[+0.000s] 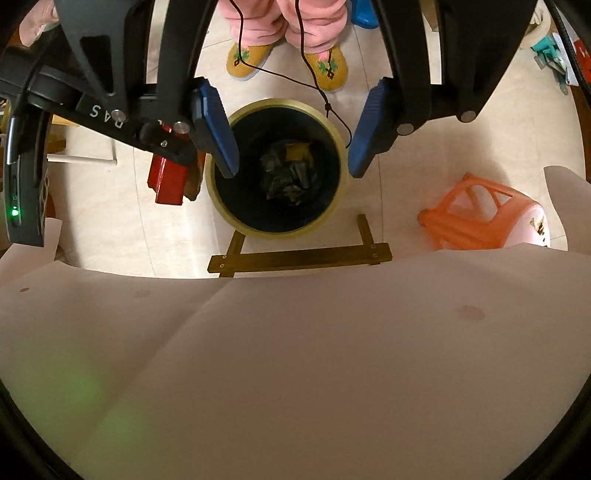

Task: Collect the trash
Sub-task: 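Open both grippers over the black trash bin, dropping wrapper and box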

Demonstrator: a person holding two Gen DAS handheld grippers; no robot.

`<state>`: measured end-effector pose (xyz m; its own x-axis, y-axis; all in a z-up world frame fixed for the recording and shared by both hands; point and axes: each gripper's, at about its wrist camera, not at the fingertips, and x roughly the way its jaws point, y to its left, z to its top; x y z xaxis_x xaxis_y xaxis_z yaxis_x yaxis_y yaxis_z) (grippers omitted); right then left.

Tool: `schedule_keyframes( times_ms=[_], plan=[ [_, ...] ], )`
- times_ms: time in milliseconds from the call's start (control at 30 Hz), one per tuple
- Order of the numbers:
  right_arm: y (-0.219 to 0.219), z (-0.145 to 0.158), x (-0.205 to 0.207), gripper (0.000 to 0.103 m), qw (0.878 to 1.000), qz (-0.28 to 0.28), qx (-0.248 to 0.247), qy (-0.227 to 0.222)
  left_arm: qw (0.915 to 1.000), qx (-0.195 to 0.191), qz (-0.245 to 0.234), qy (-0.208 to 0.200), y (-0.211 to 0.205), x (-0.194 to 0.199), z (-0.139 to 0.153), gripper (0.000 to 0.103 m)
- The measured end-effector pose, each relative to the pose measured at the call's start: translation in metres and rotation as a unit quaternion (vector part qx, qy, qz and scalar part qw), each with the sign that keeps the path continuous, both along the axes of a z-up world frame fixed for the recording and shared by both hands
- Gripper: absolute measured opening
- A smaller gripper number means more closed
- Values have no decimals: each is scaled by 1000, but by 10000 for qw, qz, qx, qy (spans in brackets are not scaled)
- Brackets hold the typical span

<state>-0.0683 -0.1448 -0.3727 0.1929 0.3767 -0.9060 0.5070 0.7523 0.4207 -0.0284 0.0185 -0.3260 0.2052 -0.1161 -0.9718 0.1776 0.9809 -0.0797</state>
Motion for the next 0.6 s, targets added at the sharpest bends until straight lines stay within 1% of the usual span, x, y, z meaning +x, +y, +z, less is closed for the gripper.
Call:
schedule_keyframes(
  times_ms=[167,300,600],
  plan=[
    [7,10,1,49,9998,88,-79,-178,10000,26,-34,-71,3,-1,9,60],
    [10,15,5,57,9994,104,-139,-291,10000,30,-5,-95,10,5,19,60],
    [18,30,5,57,9986,189,-219,-441,9999,-2,41,-159,21,4,43,60]
  ],
)
